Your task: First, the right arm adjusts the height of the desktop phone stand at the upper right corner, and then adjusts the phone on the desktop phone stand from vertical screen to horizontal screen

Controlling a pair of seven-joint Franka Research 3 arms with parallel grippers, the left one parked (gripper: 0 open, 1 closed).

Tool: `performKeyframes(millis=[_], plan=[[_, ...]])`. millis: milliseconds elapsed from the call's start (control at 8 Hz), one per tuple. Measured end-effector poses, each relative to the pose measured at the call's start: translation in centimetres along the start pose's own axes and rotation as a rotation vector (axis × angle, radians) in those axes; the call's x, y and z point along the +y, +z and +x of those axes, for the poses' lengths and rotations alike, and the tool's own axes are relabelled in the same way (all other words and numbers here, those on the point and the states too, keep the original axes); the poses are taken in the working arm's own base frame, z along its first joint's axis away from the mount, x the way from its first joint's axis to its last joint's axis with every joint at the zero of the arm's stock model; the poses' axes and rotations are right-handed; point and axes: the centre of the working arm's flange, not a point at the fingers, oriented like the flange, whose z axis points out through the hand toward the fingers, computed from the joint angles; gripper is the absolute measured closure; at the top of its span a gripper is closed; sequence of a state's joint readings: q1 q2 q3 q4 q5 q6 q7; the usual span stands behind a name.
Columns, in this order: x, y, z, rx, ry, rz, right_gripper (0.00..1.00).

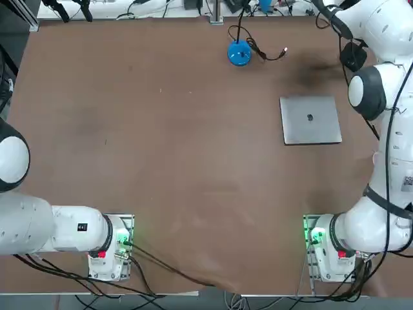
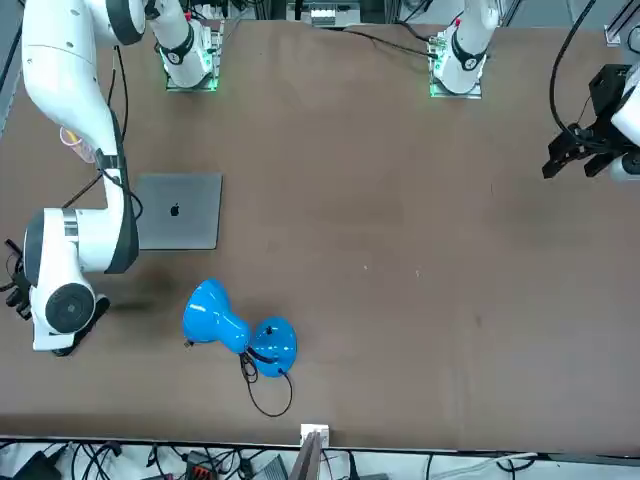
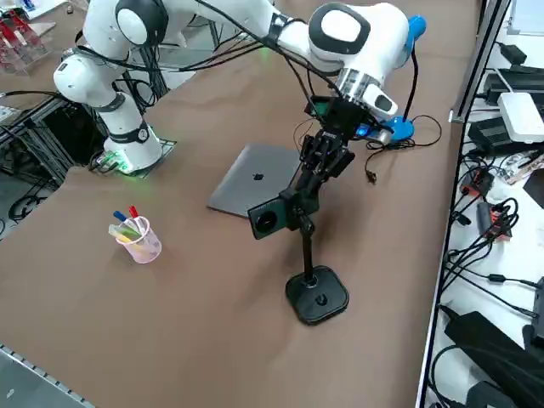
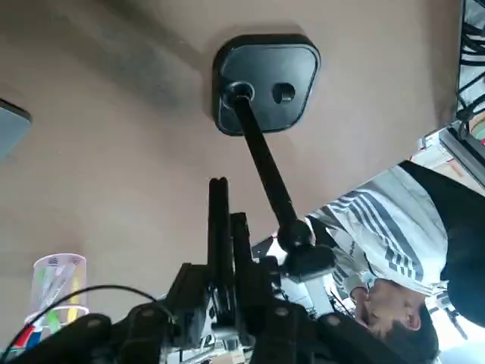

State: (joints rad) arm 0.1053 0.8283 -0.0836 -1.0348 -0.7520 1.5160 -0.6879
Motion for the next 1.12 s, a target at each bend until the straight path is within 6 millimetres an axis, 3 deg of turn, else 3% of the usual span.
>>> performKeyframes(millis=[125, 500, 625, 875, 1125], plan=[[0.1, -0.4, -0.4, 0.003, 0.005, -0.002, 0.67], [0.3, -1.4, -1.0, 0.022, 0.015, -0.006, 0.12], [0.6, -2.2, -1.7, 0.053, 0.031, 0.009, 0.00], [1.8, -4.5, -5.0, 0.147, 0.083, 0.060, 0.00], [3.2, -6.5, -10.1, 0.296, 0.161, 0.175, 0.00]])
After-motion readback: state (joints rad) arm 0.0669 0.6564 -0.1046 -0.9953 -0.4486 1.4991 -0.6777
